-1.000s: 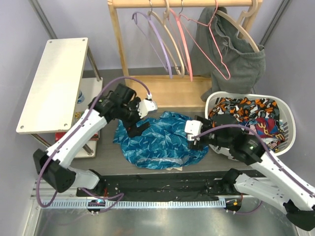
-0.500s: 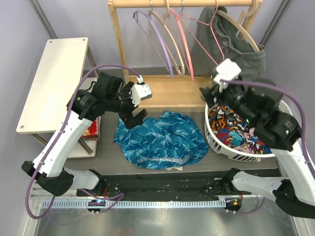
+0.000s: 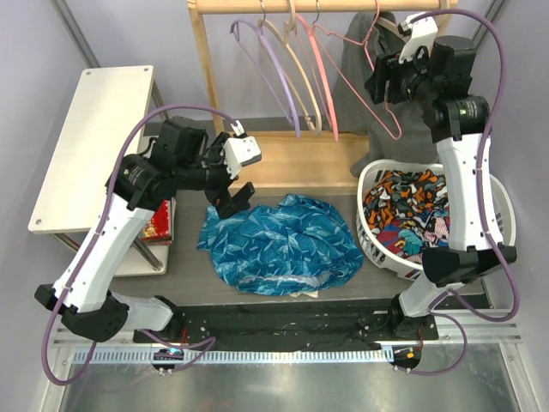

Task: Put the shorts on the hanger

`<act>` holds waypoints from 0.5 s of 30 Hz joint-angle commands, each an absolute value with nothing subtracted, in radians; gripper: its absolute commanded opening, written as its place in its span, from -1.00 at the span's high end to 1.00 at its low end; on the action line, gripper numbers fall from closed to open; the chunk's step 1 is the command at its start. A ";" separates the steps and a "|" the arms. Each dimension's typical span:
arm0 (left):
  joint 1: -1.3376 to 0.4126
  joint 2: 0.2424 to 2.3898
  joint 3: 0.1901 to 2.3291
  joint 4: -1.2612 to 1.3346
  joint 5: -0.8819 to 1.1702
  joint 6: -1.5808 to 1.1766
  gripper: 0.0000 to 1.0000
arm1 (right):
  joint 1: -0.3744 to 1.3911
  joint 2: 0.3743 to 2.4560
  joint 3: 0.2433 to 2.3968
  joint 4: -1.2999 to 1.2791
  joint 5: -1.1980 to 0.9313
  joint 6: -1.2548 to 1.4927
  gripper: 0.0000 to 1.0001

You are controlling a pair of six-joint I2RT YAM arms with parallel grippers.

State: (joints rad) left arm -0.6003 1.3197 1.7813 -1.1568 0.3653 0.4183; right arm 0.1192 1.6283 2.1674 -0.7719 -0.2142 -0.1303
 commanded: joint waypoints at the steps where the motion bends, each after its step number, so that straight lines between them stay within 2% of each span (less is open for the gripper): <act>1: -0.601 1.292 1.764 -1.121 0.353 0.408 -1.00 | 0.112 1.606 2.182 -0.743 -0.365 -0.074 -0.32; 7: -0.600 1.279 1.750 -1.114 0.342 0.408 -0.99 | 0.112 1.632 2.106 -0.669 -0.358 -0.092 -0.19; 15: -0.600 1.270 1.727 -1.108 0.333 0.410 -1.00 | 0.113 1.704 2.115 -0.629 -0.357 -0.092 -0.01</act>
State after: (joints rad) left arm -0.6003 1.3003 1.7317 -1.1419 0.3401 0.4187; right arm 0.1112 1.6825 2.0998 -0.7033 -0.3370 -0.1017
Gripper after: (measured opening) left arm 0.996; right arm 0.532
